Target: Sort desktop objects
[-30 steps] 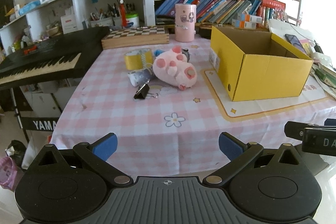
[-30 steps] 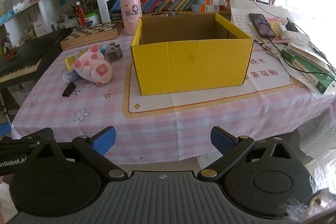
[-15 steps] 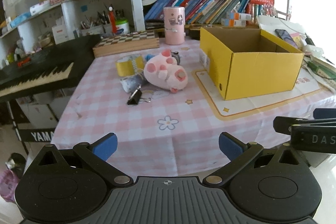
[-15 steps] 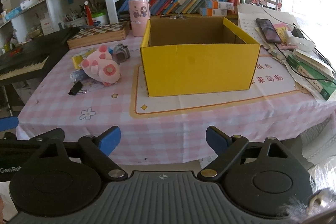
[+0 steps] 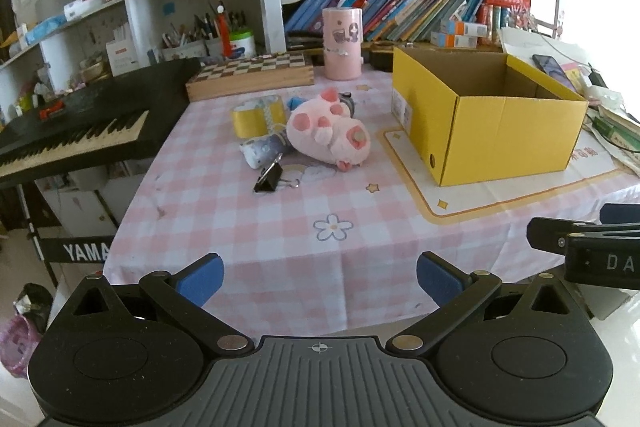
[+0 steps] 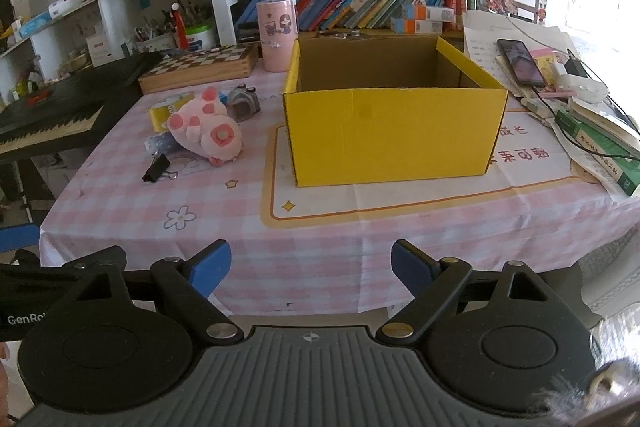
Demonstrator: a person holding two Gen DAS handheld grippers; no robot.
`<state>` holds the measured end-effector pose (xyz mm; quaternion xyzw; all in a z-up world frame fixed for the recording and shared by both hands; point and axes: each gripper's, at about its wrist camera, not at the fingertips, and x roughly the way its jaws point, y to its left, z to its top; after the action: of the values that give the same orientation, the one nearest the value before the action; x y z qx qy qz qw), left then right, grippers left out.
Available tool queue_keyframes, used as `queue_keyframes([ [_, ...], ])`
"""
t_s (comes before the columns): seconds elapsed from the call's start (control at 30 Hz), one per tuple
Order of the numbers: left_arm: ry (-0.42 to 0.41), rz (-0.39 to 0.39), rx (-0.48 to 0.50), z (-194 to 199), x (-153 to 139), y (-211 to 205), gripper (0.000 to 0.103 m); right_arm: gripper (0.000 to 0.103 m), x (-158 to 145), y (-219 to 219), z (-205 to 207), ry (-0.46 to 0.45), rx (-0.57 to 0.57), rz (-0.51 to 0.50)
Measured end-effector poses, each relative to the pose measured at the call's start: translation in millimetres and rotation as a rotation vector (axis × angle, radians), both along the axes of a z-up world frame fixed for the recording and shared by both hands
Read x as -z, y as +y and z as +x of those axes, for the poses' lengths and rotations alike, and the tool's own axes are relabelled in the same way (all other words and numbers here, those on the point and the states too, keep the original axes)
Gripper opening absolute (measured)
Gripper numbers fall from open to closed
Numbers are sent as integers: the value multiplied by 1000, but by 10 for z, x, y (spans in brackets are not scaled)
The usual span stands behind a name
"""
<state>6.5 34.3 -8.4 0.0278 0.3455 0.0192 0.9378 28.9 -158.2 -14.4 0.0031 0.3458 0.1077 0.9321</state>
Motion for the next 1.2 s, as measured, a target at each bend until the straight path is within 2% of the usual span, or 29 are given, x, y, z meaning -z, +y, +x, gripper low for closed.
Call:
queue_keyframes([
  [0.2, 13, 0, 6, -37, 28, 73, 103, 88, 28, 118, -4, 16, -22, -4],
  [0.73, 19, -17, -138, -52, 67, 393, 103, 87, 62, 494, 133, 26, -168, -32],
  [1.0, 34, -7, -186, 147, 103, 526, 103, 86, 85, 704, 382, -3, -230, -50],
  [1.2, 63, -37, -203, 383, 142, 623, 103, 86, 79, 823, 625, -17, -263, -65],
])
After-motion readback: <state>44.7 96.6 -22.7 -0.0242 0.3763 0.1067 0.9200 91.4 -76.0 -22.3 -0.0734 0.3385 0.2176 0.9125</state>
